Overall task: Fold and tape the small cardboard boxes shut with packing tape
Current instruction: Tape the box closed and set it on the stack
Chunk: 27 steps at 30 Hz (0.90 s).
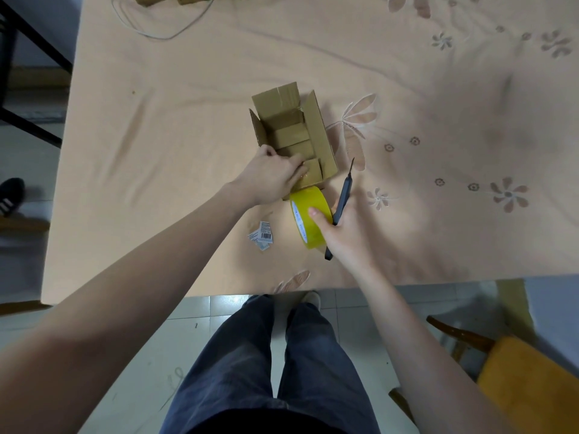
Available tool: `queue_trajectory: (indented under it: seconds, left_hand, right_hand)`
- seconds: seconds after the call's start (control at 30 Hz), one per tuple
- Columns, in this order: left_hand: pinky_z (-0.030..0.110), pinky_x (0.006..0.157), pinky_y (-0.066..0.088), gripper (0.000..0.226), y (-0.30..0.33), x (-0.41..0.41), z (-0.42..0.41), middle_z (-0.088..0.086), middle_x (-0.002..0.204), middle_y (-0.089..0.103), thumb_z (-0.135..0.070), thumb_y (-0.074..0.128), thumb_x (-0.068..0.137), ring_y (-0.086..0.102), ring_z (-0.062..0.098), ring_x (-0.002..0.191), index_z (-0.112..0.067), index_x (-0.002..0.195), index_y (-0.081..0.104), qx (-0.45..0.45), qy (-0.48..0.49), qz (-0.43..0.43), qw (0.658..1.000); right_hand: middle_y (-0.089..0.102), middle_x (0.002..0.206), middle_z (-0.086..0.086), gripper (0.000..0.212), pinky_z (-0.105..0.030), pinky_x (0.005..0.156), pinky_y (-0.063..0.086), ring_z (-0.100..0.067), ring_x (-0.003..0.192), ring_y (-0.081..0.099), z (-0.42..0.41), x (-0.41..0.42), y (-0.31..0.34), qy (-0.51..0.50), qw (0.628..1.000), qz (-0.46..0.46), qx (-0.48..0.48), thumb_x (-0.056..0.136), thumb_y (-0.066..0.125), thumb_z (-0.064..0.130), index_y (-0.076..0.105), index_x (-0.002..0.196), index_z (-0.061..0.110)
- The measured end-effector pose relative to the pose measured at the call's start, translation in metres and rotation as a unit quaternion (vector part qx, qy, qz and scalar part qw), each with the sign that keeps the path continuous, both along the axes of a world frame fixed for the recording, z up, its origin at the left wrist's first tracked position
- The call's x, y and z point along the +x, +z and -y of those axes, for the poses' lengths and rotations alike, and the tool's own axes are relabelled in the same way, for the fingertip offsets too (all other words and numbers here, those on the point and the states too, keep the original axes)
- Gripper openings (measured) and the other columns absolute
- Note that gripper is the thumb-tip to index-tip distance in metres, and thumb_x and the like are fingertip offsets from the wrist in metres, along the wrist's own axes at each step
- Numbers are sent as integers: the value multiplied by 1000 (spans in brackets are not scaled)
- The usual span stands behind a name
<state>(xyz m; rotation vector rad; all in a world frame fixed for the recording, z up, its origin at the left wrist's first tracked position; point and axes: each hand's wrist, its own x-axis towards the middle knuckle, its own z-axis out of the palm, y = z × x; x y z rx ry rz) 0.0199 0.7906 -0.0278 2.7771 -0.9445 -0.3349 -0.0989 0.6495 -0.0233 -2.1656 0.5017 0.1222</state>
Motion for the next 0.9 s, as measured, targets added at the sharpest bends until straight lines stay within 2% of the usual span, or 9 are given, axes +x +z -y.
queue_trajectory:
  seconds: [0.13, 0.23, 0.33, 0.37, 0.43, 0.5, 0.57, 0.77, 0.9]
  left_hand:
    - [36, 93, 24, 35, 3, -5, -2, 10, 103, 63, -22, 42, 91, 56, 28, 95, -7, 122, 45, -4, -11, -31, 999]
    - [35, 102, 23, 40, 5, -4, -6, 11, 101, 66, -31, 46, 94, 58, 29, 101, -11, 129, 43, -5, 9, -50, 999]
    - [31, 101, 24, 28, 8, -3, -8, 13, 101, 67, -31, 50, 96, 55, 34, 106, -13, 116, 56, -19, 52, -46, 997]
    - [30, 98, 26, 23, 10, -3, -8, 13, 97, 68, -29, 51, 95, 55, 35, 104, -13, 109, 60, -31, 69, -43, 996]
    - [29, 88, 29, 16, 13, -4, -6, 10, 85, 66, -26, 53, 94, 55, 36, 96, -14, 99, 62, -57, 86, -46, 994]
    - [28, 84, 30, 12, 16, -6, -2, 3, 73, 58, -23, 54, 93, 56, 36, 90, -15, 97, 63, -80, 87, -48, 992]
    - [30, 89, 30, 13, 20, -6, -1, 1, 72, 57, -19, 53, 93, 57, 35, 89, -16, 100, 64, -93, 92, -41, 991]
    - [32, 86, 33, 20, 28, 0, -3, 8, 81, 65, -17, 55, 92, 55, 40, 94, -12, 108, 65, -140, 126, -33, 982]
    - [28, 78, 32, 15, 37, 11, -6, 0, 79, 59, -18, 56, 92, 55, 33, 89, -12, 102, 66, -133, 85, -87, 984]
  right_hand:
    - [46, 69, -5, 45, -47, 62, 49, -29, 66, 55, -2, 1, 0, -11, 1000, 12, -13, 82, 67, 47, 39, 82, 12]
    - [48, 68, -6, 46, -42, 57, 47, -29, 64, 56, -1, 0, 0, -9, 1000, 14, -19, 81, 67, 49, 40, 82, 12]
    - [48, 70, -11, 48, -44, 58, 47, -32, 64, 54, 0, 0, 1, 7, 1000, 2, -7, 82, 66, 49, 40, 82, 9]
    - [47, 70, -9, 48, -38, 56, 46, -28, 63, 53, -1, 0, 2, 9, 1000, 6, -9, 82, 67, 48, 40, 83, 9]
    - [42, 67, 2, 46, -16, 50, 38, -14, 59, 47, -4, 0, 6, 7, 1000, 26, -13, 82, 70, 42, 39, 85, 9]
    - [37, 66, 9, 43, -6, 51, 37, -2, 57, 41, -8, 3, 11, -2, 999, 49, -3, 83, 72, 35, 37, 87, 9]
    - [35, 67, 13, 43, 0, 53, 35, 3, 57, 37, -11, 9, 16, -11, 998, 60, -3, 83, 72, 31, 37, 87, 8]
    - [35, 67, 9, 38, 0, 53, 34, 1, 57, 35, -9, 21, 13, -8, 1000, 9, 14, 88, 67, 30, 37, 91, 7]
    - [41, 67, 9, 42, -1, 51, 34, 1, 59, 41, -7, 18, 10, 14, 1000, 3, 26, 84, 70, 36, 43, 94, 5]
